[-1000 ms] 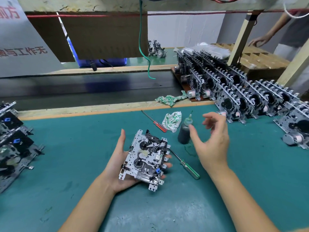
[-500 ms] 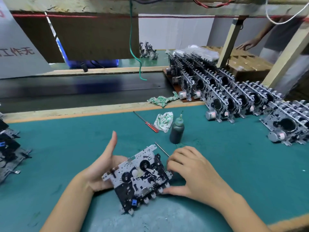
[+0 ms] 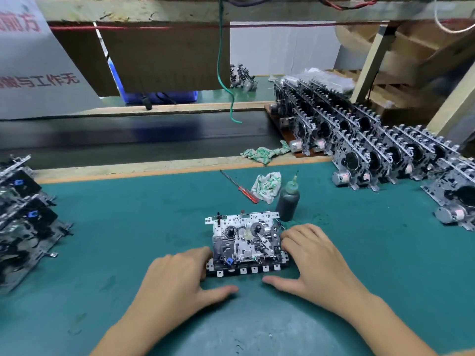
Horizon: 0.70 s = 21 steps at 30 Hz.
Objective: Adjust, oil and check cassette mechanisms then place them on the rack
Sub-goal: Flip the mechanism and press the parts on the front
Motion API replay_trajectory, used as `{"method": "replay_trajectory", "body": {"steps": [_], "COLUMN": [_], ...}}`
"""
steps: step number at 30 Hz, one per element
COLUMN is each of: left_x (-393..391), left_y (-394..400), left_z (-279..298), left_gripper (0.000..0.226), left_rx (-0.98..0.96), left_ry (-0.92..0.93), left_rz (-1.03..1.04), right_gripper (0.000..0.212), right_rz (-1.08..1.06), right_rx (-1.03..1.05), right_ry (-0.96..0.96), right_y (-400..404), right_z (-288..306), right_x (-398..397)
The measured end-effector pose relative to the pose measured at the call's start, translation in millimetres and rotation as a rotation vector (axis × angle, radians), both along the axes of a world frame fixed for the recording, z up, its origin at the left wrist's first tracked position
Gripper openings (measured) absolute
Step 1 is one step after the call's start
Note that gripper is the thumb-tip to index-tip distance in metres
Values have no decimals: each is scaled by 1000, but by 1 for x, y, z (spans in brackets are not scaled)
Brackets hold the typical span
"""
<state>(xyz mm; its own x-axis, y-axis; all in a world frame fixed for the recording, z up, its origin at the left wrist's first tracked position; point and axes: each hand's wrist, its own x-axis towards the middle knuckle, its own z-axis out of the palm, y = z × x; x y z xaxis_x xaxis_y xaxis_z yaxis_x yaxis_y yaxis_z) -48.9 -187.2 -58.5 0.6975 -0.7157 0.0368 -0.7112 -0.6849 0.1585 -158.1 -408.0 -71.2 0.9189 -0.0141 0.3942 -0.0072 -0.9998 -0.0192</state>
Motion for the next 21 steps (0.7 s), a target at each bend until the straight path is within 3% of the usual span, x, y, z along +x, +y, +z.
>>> {"method": "replay_trajectory", "body": {"steps": [6,9,14,21], "left_x": [-1,-7,-5,7], "left_y": [-11,-18,-21,-6], "left_z": [-4,-10,-16,-20], "left_gripper": [59,50,51,48], "left_rx": [-305,-390,-439,-409], "left_ry": [-157,-175,-179,-173], "left_rz": [-28,55,100,-123], "right_gripper": [49,47,49,47], "right_rz": [11,21,92,31], "right_rx": [8,86,165,110], "right_ry": [-58,-61,-80,-100], "right_y": [-1,-3,-2,-2], "right_z": [-3,-6,-10,-13], "right_x": [6,8,7,6]}}
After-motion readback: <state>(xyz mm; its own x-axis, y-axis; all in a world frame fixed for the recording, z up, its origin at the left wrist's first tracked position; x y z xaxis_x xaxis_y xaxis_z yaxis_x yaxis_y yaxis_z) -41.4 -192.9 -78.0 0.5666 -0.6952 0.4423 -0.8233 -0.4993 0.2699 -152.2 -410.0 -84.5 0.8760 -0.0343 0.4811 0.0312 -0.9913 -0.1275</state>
